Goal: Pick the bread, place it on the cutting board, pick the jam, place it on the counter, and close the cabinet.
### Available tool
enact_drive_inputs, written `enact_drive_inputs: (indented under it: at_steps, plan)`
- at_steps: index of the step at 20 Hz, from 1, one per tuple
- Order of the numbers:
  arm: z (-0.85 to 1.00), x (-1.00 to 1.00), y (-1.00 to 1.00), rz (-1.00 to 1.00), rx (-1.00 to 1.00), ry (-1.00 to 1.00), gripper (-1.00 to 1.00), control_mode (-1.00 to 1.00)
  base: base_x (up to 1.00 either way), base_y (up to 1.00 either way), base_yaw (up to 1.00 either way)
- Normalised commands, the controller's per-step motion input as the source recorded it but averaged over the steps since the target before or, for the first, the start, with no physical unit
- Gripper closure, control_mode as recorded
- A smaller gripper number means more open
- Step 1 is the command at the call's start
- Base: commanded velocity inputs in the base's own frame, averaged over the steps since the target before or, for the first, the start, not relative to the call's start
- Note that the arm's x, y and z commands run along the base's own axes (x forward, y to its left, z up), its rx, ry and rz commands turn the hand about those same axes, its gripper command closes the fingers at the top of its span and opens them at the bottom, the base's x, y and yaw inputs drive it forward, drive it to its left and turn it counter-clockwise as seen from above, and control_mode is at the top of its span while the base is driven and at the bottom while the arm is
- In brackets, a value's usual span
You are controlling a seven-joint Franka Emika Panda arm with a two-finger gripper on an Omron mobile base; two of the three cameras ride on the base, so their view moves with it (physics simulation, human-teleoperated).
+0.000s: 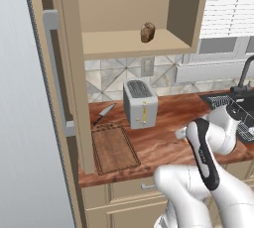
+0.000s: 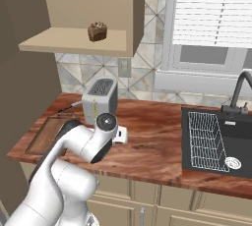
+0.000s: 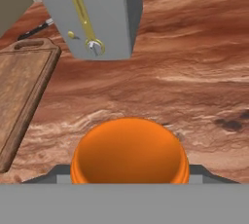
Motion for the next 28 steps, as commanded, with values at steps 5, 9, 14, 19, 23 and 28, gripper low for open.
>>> enact_drive_inputs:
  at_steps: [5,9,14,19,23,28]
  plan:
    - [-0.41,0.12,-0.01,0.00,0.00,-0.05,1.00,-1.00,0.00,0.00,0.00]
    - [-0.42,0.16,0.00,0.00,0.00,-0.04,1.00,-1.00,0.00,0.00,0.00]
    - [-0.42,0.19,0.00,0.00,0.00,-0.02,1.00,-1.00,0.00,0.00,0.00]
    - [-0.38,0.17,0.00,0.00,-0.01,-0.03,1.00,-1.00,0.00,0.00,0.00]
    - [-0.35,0.11,0.00,0.00,-0.02,-0.08,1.00,-1.00,0.00,0.00,0.00]
    - [-0.34,0.10,0.00,0.00,-0.01,-0.09,1.00,-1.00,0.00,0.00,0.00]
